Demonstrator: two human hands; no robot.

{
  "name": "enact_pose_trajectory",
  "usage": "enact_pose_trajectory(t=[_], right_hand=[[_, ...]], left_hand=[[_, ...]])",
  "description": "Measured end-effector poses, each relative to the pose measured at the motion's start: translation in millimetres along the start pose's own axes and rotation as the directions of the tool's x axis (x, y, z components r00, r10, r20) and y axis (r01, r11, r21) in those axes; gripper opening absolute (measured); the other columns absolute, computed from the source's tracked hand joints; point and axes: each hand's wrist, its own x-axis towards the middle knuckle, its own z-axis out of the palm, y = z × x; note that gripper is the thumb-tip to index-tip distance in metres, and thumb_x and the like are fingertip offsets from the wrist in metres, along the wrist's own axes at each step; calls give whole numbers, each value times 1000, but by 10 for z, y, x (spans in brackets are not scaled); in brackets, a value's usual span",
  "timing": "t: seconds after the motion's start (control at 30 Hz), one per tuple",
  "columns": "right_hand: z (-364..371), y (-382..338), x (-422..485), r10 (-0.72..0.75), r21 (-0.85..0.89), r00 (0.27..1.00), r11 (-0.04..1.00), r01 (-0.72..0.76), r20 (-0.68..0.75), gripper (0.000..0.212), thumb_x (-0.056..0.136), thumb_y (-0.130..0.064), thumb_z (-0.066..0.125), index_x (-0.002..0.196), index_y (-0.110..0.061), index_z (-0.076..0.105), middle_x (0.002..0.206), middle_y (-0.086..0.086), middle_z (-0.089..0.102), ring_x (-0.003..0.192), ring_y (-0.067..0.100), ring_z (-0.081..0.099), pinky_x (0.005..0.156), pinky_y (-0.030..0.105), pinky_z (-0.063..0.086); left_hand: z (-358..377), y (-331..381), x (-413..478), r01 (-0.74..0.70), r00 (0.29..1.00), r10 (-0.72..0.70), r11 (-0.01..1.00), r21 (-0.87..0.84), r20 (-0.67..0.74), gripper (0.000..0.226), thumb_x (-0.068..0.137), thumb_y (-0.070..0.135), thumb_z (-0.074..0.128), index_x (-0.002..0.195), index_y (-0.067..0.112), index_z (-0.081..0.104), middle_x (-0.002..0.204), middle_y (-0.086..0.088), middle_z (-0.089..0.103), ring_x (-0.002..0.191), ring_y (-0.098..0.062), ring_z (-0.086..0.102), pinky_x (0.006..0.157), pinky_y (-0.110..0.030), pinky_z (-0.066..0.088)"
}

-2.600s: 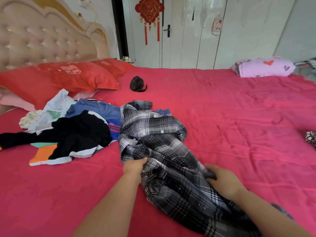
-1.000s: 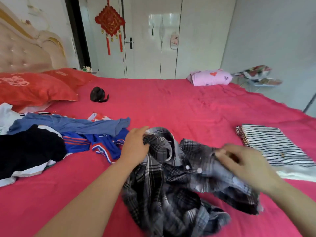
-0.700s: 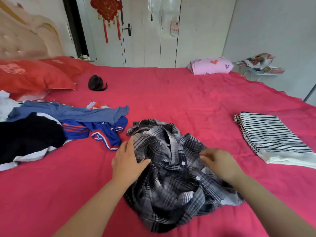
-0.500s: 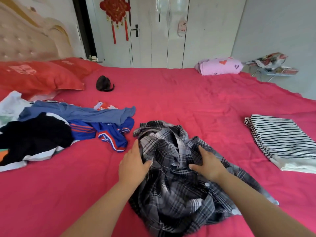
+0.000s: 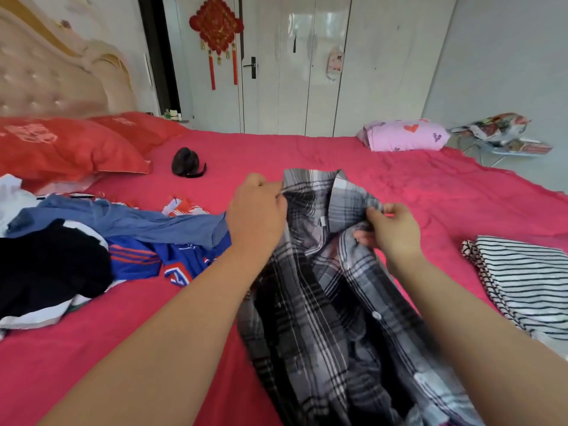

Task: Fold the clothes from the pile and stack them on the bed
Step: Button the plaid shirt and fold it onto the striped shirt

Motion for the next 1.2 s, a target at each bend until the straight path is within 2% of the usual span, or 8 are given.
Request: enact_pose_trajectory(t=[0.2, 0.5, 0.6, 0.7, 0.8, 0.93, 1.1, 1.2], right_hand=[[-5, 259, 164, 115, -161, 945, 985, -68, 307, 57, 88, -4, 56, 139, -17, 35, 116, 5, 55, 90, 18, 58, 83, 37, 51], [-761, 633, -995, 26, -558, 891, 787, 262, 454, 26, 81, -33, 68, 105, -29, 61, 90, -12, 67, 88, 8, 63, 90, 31, 47], [-911, 654, -1424, 87, -543, 776, 762, 351, 625, 73, 56, -88, 45, 115, -44, 52, 116, -21, 58, 108, -3, 54, 100, 17, 39], [-954, 765, -1699, 197, -596, 640, 631, 497, 743, 108, 53, -87, 48, 144, -39, 17, 135, -24, 30, 127, -7, 31, 106, 7, 22], [-875, 937, -1770, 171, -673, 703, 510, 536, 690, 89, 74, -49, 63, 146, -37, 14, 139, -11, 40, 126, 12, 45, 102, 27, 38], [-683, 932, -1634, 150, -762, 799, 442, 473, 583, 27, 79, -21, 53, 104, -19, 61, 105, 3, 67, 104, 23, 59, 81, 31, 44], [-364, 403, -1169, 2, -631, 923, 730, 262, 385, 12, 87, -19, 58, 75, -16, 60, 77, 6, 61, 75, 18, 54, 61, 27, 27], [-142, 211, -707, -5, -488, 963, 861, 141, 268, 22, 89, -28, 58, 100, -10, 65, 91, 9, 66, 84, 18, 57, 64, 24, 32]], left_hand=[[405, 149, -32, 217, 871, -26, 917, -336, 491, 65, 90, 32, 59, 145, 18, 29, 144, -7, 39, 132, -22, 37, 106, -28, 28], [291, -450, -1444, 164, 874, -167, 985, 46, 457, 72, 82, 59, 52, 141, 21, 36, 143, -5, 36, 134, -22, 28, 111, -39, 26], [152, -464, -1764, 243, 898, -274, 961, 130, 346, 91, 67, 78, 38, 141, 25, 38, 150, -14, 24, 140, -32, 18, 111, -50, 20], [89, -508, -1796, 410, 817, -386, 911, 40, 429, 101, 68, 65, 65, 148, 31, 15, 155, -17, -1, 143, -32, 7, 114, -44, 18], [128, -548, -1686, 532, 698, -441, 847, 3, 564, 105, 71, 43, 76, 149, 20, 10, 152, -14, 23, 136, -28, 30, 104, -36, 33], [159, -523, -1434, 396, 784, -360, 918, 40, 506, 30, 82, 30, 67, 103, 10, 61, 103, -12, 66, 101, -31, 59, 76, -34, 43], [-57, -454, -616, 411, 909, -391, 897, -161, 143, 13, 84, 11, 59, 89, -1, 64, 90, -21, 66, 90, -34, 59, 67, -32, 30], [-34, -471, -94, 417, 907, -367, 855, -310, 207, 35, 84, 20, 65, 115, 4, 59, 112, -16, 62, 106, -30, 58, 86, -30, 42]])
